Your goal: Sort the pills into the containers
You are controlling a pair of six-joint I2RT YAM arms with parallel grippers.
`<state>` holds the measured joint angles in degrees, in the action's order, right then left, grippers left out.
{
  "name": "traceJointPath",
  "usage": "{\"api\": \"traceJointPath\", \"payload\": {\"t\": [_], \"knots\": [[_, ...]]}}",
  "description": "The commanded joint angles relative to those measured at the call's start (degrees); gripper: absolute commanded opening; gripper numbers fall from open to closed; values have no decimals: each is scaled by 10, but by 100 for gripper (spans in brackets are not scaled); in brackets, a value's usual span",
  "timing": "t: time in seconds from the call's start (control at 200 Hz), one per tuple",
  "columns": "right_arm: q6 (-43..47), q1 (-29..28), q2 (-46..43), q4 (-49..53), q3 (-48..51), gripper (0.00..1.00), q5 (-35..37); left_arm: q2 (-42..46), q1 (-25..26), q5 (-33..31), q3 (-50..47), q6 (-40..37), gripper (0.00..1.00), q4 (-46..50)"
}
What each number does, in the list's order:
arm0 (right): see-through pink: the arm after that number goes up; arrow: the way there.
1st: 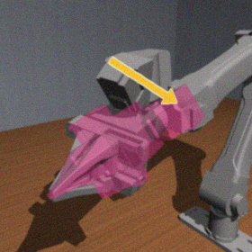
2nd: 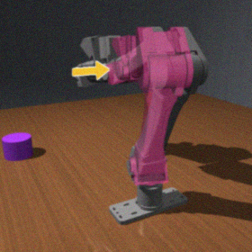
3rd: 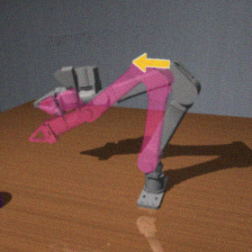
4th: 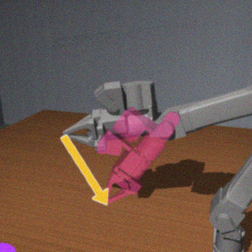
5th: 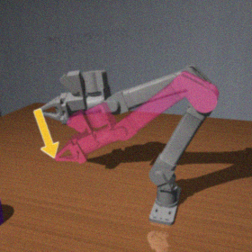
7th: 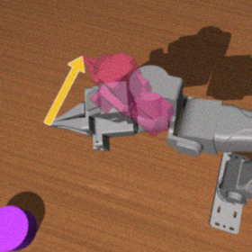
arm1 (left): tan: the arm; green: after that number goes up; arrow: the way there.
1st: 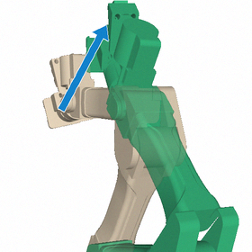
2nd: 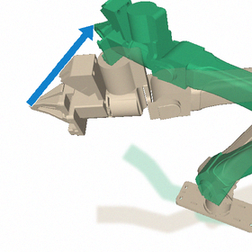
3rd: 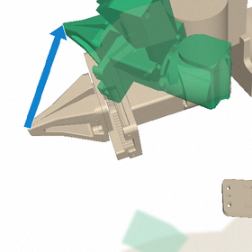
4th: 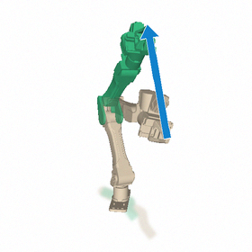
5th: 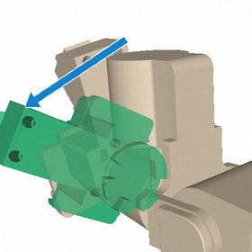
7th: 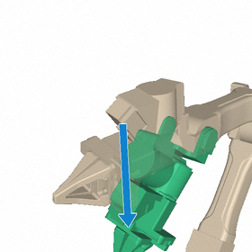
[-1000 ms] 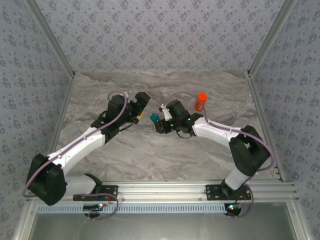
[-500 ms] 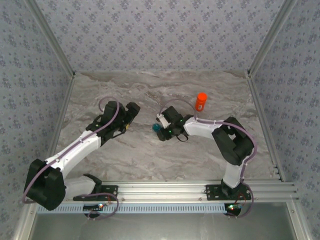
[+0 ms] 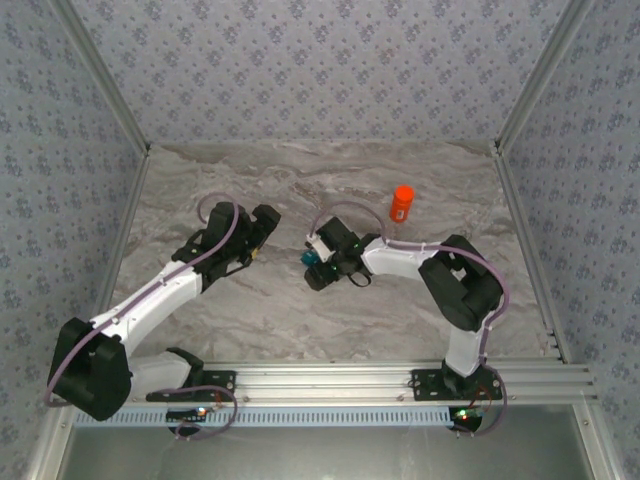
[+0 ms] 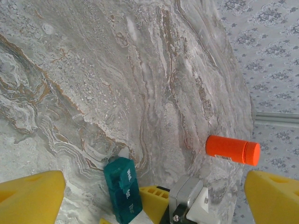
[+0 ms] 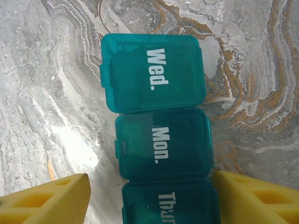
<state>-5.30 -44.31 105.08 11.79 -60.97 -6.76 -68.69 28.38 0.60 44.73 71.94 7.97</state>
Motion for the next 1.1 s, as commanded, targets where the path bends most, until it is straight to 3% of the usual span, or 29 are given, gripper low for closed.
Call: {"api": "traceJointPath", "payload": {"t": [0.0, 0.33, 0.55, 0.8, 0.924, 1.094], "knots": [[-11, 12, -16, 42, 17, 73, 58, -6, -3, 5, 16, -15, 98, -1], [-42, 70, -30, 67, 13, 73, 89, -18, -3, 18, 37, -35, 98, 7], [-62, 115, -16, 96, -29, 72, 73, -27, -3, 26, 61, -75, 98, 30], [-95, 121, -90, 115, -5, 72, 15, -64, -3, 25, 129, -216, 98, 141], [-104, 130, -82, 106, -18, 72, -25, -92, 8, 30, 156, -301, 98, 187], [-115, 131, -40, 95, -49, 72, -49, -141, 60, -28, 201, -418, 98, 260]]}}
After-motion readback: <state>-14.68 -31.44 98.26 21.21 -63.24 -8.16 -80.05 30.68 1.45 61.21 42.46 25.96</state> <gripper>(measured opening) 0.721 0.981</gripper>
